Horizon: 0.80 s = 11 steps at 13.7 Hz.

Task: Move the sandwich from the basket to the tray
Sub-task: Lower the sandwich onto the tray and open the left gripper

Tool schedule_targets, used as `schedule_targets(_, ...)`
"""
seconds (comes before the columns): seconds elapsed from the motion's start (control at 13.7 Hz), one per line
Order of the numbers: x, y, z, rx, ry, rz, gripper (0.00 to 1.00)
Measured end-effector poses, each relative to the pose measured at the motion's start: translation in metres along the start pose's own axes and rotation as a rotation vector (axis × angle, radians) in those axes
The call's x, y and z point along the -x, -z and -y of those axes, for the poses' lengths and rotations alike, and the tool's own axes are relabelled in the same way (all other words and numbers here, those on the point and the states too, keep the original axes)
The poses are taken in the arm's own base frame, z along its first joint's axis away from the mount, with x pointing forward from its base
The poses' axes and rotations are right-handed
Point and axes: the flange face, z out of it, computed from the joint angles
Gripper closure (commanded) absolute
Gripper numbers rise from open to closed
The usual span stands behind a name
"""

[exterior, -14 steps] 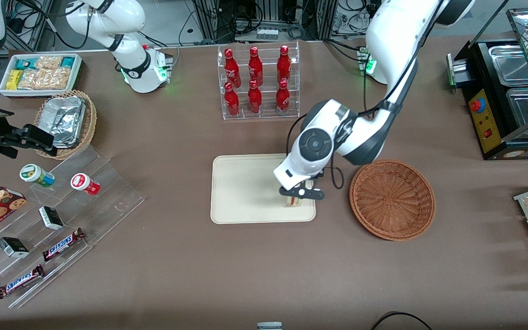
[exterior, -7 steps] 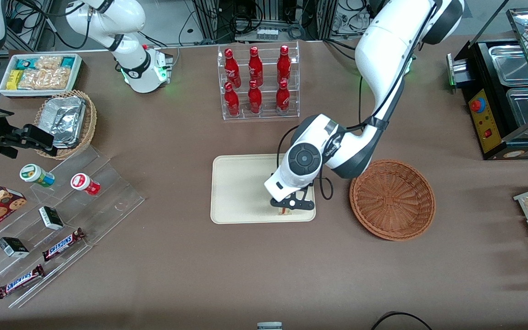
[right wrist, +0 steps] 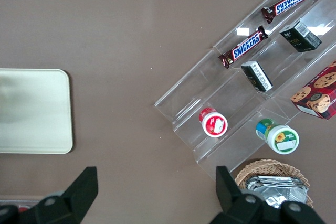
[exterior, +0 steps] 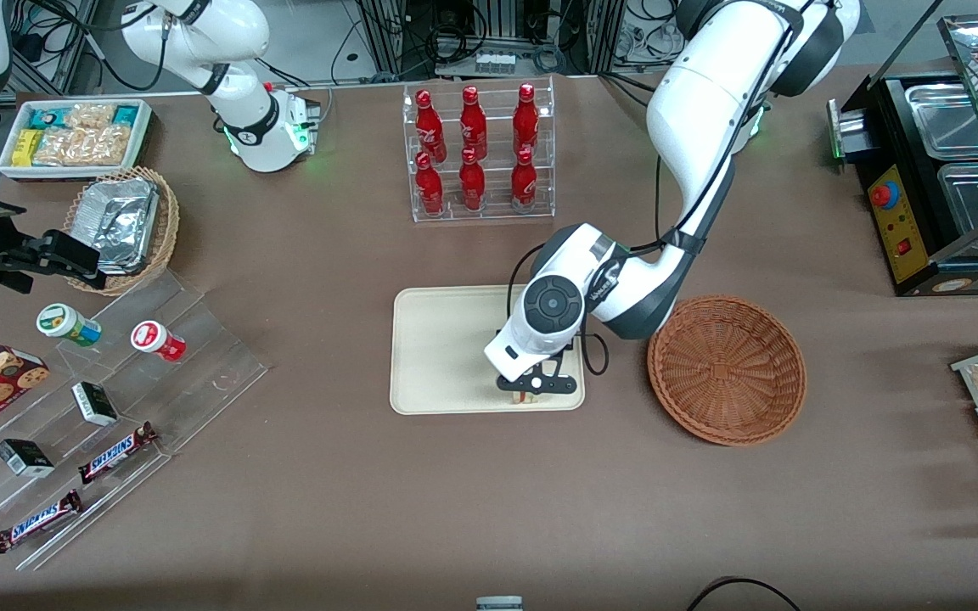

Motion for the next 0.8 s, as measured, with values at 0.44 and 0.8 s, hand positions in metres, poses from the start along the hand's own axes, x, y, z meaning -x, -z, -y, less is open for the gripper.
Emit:
schedule_targets(0.44, -0.001, -0.008, -0.005, 0.001, 0.027, -0.023, 0.51)
schedule_targets(0.8, 0.001, -0.014, -0.01, 0.003, 0.039, -0.025, 0.0)
